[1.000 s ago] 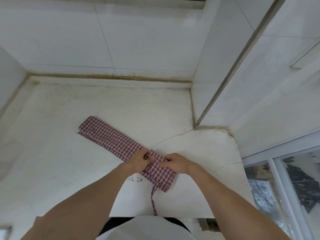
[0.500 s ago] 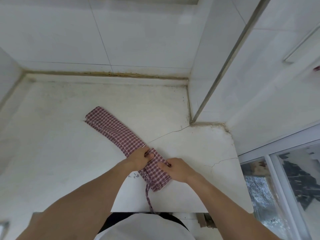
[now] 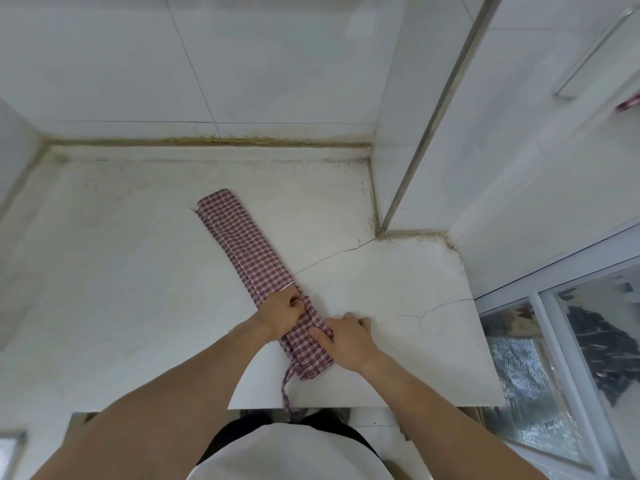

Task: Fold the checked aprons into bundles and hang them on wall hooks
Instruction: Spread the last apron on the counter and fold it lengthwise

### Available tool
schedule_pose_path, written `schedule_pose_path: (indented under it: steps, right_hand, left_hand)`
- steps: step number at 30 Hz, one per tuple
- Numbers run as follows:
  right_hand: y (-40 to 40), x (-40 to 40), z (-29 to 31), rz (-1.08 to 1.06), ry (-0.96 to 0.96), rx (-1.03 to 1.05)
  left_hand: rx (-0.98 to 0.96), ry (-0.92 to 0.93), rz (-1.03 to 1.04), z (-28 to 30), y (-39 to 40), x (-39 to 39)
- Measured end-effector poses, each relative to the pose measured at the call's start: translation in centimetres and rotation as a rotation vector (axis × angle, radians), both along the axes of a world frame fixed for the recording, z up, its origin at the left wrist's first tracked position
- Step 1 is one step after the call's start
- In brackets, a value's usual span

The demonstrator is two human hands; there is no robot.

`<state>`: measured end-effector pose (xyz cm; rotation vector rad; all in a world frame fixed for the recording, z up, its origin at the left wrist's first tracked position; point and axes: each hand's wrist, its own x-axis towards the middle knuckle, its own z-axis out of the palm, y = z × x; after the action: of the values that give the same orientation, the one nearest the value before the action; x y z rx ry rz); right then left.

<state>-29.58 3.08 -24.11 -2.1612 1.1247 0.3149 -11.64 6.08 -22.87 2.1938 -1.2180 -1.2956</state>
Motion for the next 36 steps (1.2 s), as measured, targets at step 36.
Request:
schedule_pose_path:
  steps: [36]
  right_hand:
    - [1.2, -1.3, 3.2, -0.701, -0.355, 0.429]
  left_hand:
    - [0.134, -0.06, -0.375, 1.9, 1.9, 1.8]
